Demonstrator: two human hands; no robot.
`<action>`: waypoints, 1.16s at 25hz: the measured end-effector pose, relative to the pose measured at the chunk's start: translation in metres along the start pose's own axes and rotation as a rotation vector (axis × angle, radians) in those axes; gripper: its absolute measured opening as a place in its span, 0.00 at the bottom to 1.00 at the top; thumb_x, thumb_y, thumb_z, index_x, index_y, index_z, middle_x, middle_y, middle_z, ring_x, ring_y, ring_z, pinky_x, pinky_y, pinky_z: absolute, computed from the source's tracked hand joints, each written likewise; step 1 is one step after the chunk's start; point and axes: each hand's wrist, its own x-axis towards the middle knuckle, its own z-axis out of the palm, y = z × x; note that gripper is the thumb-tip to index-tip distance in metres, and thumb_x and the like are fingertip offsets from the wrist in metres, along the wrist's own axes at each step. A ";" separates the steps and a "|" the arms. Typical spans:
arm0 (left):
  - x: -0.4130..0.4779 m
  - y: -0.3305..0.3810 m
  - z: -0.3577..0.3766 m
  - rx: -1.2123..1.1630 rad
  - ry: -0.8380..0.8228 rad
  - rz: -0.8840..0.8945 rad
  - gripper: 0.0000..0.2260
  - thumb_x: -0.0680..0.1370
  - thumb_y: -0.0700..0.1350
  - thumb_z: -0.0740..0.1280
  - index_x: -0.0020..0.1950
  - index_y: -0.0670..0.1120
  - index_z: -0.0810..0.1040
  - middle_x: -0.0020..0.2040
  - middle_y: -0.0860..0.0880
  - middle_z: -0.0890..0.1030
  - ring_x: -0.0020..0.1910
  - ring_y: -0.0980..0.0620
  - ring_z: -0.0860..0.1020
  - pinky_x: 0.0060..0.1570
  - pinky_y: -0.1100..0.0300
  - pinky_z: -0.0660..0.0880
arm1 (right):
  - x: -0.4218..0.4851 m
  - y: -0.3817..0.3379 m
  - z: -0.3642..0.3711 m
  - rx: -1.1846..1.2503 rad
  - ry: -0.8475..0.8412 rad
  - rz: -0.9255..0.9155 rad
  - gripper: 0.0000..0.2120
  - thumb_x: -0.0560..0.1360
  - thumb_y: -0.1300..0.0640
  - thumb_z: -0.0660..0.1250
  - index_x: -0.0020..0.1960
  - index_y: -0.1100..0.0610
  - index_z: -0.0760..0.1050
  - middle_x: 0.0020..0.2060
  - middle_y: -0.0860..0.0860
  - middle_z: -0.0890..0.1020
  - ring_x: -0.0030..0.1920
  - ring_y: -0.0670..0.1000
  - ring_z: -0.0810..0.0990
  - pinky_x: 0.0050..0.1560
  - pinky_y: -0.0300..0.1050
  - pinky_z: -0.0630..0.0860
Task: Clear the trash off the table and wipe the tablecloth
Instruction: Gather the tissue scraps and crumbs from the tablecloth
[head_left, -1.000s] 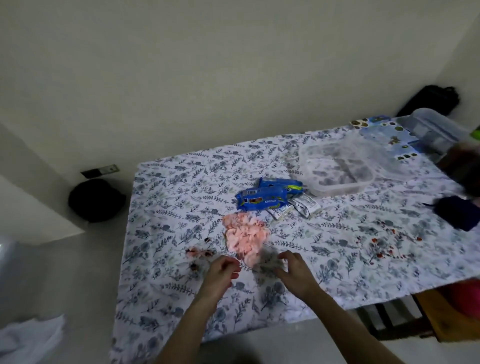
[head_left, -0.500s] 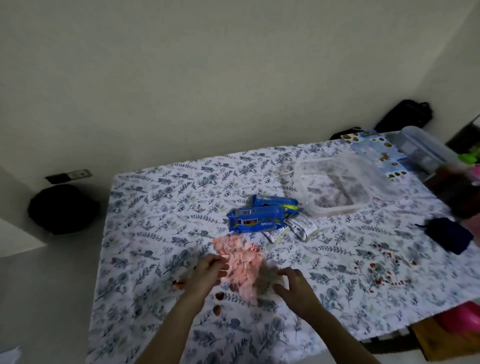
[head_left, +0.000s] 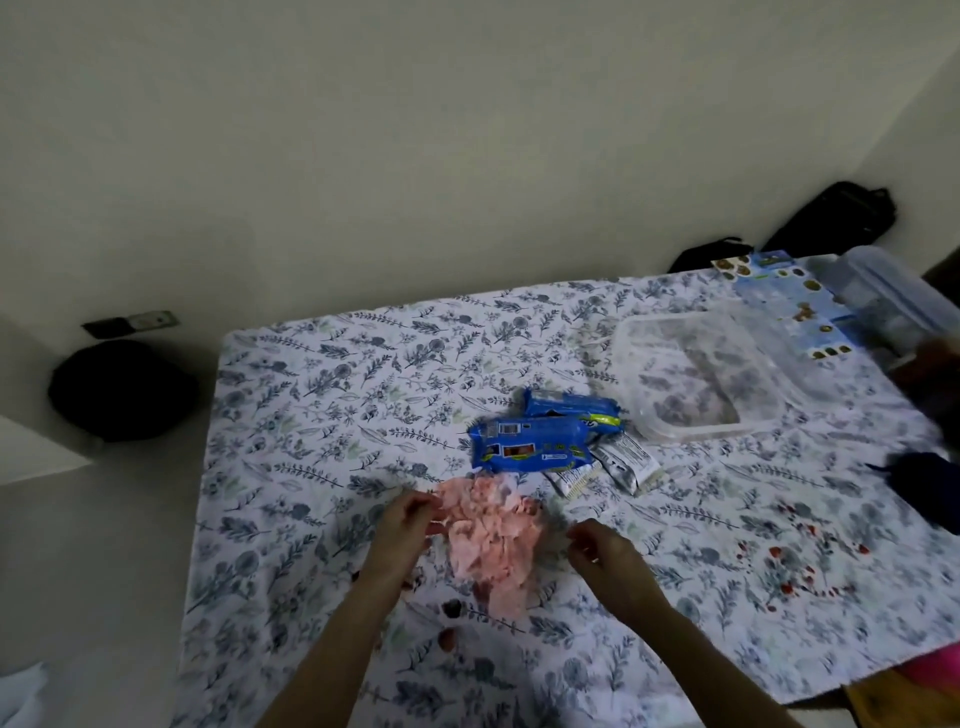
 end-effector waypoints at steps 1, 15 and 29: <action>0.001 -0.002 -0.003 0.009 0.028 -0.003 0.06 0.79 0.40 0.61 0.46 0.44 0.77 0.47 0.42 0.82 0.44 0.46 0.80 0.42 0.58 0.75 | 0.007 0.000 0.004 -0.028 -0.006 -0.060 0.10 0.75 0.56 0.66 0.56 0.54 0.74 0.46 0.53 0.79 0.44 0.49 0.78 0.44 0.39 0.73; -0.035 -0.056 0.014 0.000 0.346 -0.162 0.07 0.80 0.40 0.59 0.50 0.43 0.77 0.47 0.43 0.82 0.45 0.47 0.81 0.42 0.57 0.75 | 0.092 -0.002 0.053 -0.478 -0.212 -0.720 0.25 0.70 0.56 0.70 0.66 0.51 0.70 0.61 0.56 0.75 0.60 0.59 0.76 0.52 0.55 0.80; 0.018 -0.031 0.002 0.391 0.040 0.138 0.05 0.79 0.41 0.62 0.50 0.47 0.76 0.47 0.48 0.81 0.45 0.51 0.79 0.42 0.62 0.73 | 0.074 0.000 0.042 -0.433 -0.022 -0.427 0.32 0.75 0.48 0.62 0.75 0.55 0.56 0.64 0.60 0.71 0.57 0.57 0.77 0.51 0.51 0.80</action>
